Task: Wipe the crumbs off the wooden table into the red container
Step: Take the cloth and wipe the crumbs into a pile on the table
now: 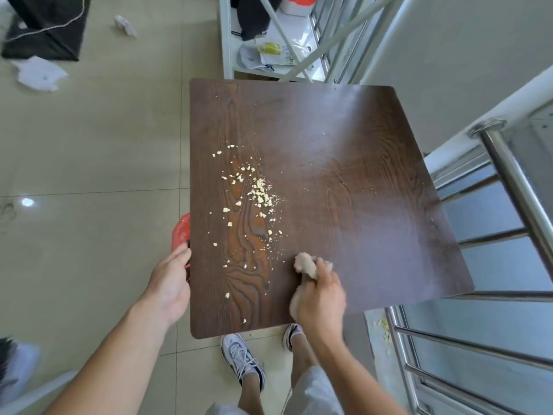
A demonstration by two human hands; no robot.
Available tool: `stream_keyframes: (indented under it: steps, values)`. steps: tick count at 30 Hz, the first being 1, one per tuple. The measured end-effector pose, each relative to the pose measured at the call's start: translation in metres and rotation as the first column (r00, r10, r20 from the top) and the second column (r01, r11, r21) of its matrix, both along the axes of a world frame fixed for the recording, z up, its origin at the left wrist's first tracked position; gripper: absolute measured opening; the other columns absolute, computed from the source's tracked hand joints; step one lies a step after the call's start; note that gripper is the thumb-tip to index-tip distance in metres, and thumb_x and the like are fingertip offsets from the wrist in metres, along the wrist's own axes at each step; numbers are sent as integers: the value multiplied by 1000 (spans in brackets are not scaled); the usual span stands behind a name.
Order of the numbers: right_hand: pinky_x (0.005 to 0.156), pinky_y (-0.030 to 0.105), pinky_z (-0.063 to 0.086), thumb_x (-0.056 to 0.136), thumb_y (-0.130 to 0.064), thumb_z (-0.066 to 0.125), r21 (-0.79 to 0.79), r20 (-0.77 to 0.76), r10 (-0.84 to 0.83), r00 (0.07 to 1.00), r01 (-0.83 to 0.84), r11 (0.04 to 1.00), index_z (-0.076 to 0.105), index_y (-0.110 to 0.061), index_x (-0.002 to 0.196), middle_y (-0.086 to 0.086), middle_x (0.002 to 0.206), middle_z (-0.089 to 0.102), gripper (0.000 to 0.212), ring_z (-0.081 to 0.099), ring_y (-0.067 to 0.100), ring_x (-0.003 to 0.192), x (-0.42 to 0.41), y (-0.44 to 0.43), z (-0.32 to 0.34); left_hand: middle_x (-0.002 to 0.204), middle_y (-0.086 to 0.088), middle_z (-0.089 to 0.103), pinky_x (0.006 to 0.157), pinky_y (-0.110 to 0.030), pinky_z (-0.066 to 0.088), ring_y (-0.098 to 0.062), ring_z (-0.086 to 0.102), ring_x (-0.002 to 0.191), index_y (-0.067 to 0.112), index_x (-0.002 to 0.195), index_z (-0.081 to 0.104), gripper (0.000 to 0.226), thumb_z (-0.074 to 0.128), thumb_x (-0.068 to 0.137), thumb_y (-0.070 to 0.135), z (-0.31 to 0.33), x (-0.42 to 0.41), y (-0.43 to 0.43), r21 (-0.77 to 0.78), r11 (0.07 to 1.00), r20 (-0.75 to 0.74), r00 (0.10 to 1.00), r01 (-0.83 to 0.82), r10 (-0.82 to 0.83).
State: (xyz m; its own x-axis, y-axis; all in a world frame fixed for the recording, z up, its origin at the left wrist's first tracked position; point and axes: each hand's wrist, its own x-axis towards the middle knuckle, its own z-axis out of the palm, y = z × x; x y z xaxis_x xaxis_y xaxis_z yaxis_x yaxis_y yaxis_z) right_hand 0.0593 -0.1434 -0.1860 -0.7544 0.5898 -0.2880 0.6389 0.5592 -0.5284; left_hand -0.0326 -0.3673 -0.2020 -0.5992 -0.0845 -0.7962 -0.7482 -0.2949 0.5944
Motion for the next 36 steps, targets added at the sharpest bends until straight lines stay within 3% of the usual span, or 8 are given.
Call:
stream_keyframes:
  steps: [4, 8, 12, 15, 18, 22, 30, 36]
  values:
    - [85, 42, 49, 96, -14, 45, -253, -82, -201, 976, 175, 952, 61, -12, 100, 4, 104, 63, 16, 62, 28, 96, -75, -43, 7, 142, -14, 67, 89, -39, 56, -26, 64, 122, 11, 146, 59, 41, 48, 108, 19, 4, -9, 12, 31, 999, -11, 999, -32, 33]
    - [77, 32, 46, 102, -18, 48, -280, -120, -153, 981, 114, 953, 63, -8, 106, 9, 96, 65, 18, 63, 28, 92, -108, -12, 24, 139, -12, 69, 75, -33, 58, -23, 68, 113, 12, 145, 61, 40, 50, 107, 20, 8, -14, 28, 75, 997, -12, 1000, -27, 28]
    - [72, 29, 31, 103, -21, 52, -93, -67, -41, 997, 34, 995, 57, -12, 137, 12, 103, 67, 36, 60, 30, 93, -13, 15, 28, 140, -14, 67, 91, -44, 57, -30, 65, 126, 10, 144, 61, 40, 47, 108, 20, 7, -14, 36, 77, 997, -4, 1000, -21, 22]
    - [73, 30, 33, 99, -16, 55, -238, 2, -101, 995, 99, 966, 58, -15, 128, 7, 107, 70, 29, 64, 35, 103, 34, -16, 13, 140, -16, 67, 103, -49, 51, -33, 62, 130, 9, 143, 62, 40, 43, 109, 20, 8, -15, 39, 87, 996, -12, 1000, -19, 20]
    - [80, 33, 42, 98, -17, 57, -378, 59, -314, 948, 313, 871, 48, -18, 134, 8, 114, 69, 37, 63, 29, 102, 36, -58, 16, 138, -12, 68, 97, -41, 53, -24, 67, 113, 10, 142, 63, 40, 40, 110, 19, 11, -13, 47, 92, 996, -26, 1000, 17, -15]
    - [83, 34, 46, 99, -17, 53, -474, 72, -579, 812, 539, 697, 49, -24, 119, 5, 109, 66, 22, 63, 26, 98, 0, -92, 22, 141, -18, 67, 112, -52, 46, -32, 61, 132, 9, 141, 63, 40, 44, 109, 21, 10, -9, 52, 131, 991, -15, 1000, 12, -10]
    - [90, 37, 55, 100, -7, 52, -665, 2, -801, 599, 599, 446, 52, -21, 115, 5, 115, 65, 21, 65, 22, 98, -136, -80, 28, 121, -12, 75, 74, -27, 58, -16, 72, 93, 6, 135, 69, 39, 52, 105, 25, 18, 4, 64, 168, 983, -10, 997, 76, -75]
    - [72, 29, 52, 98, -20, 56, -634, -61, -699, 713, 513, 579, 61, -12, 113, 7, 106, 70, 17, 65, 19, 88, -155, -38, 45, 118, -16, 72, 79, -39, 56, -26, 66, 99, 7, 133, 70, 40, 52, 105, 30, 17, 5, 64, 186, 982, 18, 999, 43, -47]
